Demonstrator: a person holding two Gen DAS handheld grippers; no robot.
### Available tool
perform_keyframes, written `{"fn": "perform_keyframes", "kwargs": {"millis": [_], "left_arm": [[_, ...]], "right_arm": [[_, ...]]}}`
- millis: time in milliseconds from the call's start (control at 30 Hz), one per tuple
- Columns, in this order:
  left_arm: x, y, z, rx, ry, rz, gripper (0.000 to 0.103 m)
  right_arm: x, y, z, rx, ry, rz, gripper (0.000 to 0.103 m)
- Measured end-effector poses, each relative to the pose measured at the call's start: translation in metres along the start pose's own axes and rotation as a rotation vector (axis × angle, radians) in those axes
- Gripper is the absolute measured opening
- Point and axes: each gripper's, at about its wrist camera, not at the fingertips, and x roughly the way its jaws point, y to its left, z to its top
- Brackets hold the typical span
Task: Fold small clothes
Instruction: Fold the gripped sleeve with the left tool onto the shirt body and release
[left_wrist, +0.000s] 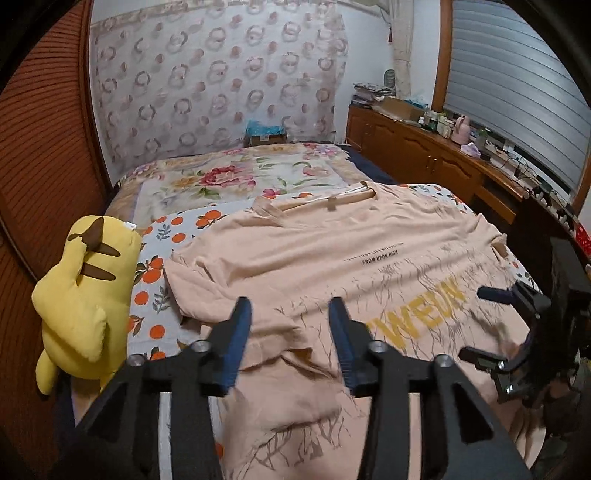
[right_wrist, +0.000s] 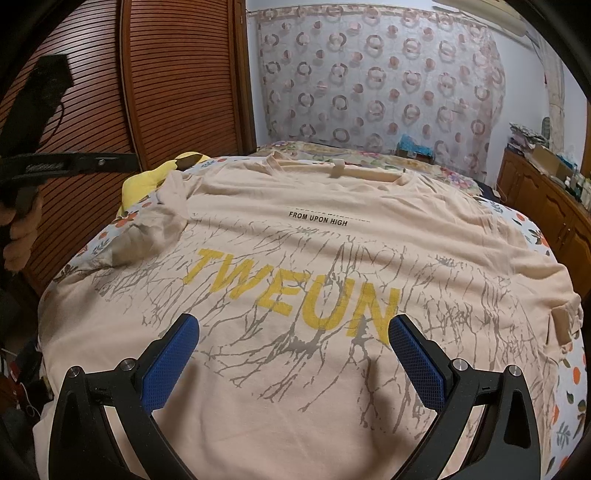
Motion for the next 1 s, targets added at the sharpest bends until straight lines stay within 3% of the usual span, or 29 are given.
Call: {"fn": "perform_keyframes", "kwargs": {"millis": [33, 100, 333, 567, 800, 1000], "left_arm": [[-0.003, 0.000, -0.003, -0.004, 0.001, 0.010, 0.057], [-0.007, 0.005, -0.011, -0.020, -0.008, 0.017, 0.081], [0.002, 0.032, -0.050, -0.119, 0.036, 0.050, 0.081], [0.030, 0.062, -0.079, -0.185, 0.133, 0.121, 0.081], [0.038, 0.065, -0.085, -0.172, 0.156, 0.140, 0.081], [0.042, 0.066, -0.085, -0.159, 0.137, 0.157, 0.094]], "right_arm": [[0.000, 0.000, 0.000, 0.001, 0.000, 0.000, 0.102], [0.000, 0.000, 0.000, 0.000, 0.000, 0.000, 0.102], [0.001, 0.001, 0.001, -0.004, 0.007, -0.001, 0.102], [0.002, 0.004, 0.002, -0.016, 0.024, -0.003, 0.102], [0.002, 0.005, 0.003, -0.027, 0.033, -0.001, 0.102], [0.000, 0.003, 0.004, -0.018, 0.033, 0.003, 0.102]]}}
